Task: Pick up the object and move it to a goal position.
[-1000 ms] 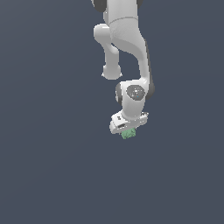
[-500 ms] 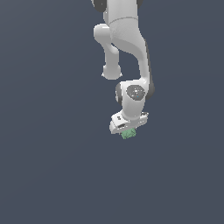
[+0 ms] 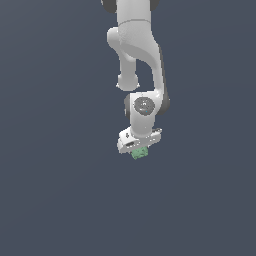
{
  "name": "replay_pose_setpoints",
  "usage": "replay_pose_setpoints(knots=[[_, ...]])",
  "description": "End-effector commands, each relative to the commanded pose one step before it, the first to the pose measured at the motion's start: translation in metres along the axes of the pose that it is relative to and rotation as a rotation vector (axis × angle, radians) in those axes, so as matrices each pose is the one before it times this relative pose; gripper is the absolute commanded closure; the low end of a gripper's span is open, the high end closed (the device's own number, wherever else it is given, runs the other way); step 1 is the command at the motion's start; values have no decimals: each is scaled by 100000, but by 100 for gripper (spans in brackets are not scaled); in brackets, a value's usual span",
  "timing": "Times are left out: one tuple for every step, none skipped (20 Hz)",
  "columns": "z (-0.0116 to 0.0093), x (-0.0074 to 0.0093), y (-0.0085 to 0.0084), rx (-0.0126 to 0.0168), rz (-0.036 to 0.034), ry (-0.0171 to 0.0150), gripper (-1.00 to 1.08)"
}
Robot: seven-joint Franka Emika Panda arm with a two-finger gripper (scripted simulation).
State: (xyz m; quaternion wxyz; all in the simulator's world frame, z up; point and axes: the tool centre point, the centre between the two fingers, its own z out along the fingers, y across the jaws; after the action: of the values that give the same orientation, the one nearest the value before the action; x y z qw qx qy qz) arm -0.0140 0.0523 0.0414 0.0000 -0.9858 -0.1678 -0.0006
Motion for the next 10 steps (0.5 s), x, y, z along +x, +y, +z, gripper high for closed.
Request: replay_pose_setpoints(knots=[[-91, -554, 2026, -47, 152, 24, 108], [-36, -255, 942, 0, 0, 0, 108], [-12, -270, 1012, 25, -12, -40, 108], [-42, -292, 1095, 0, 0, 0, 108], [-45, -310, 1171, 0, 0, 0, 108], [-47, -319, 1221, 0, 0, 0, 108], [-48, -322, 1245, 0, 0, 0, 108], [-49, -320, 1257, 0, 0, 0, 108], [-49, -318, 1265, 0, 0, 0, 108], [-22, -300, 1232, 22, -23, -37, 108]])
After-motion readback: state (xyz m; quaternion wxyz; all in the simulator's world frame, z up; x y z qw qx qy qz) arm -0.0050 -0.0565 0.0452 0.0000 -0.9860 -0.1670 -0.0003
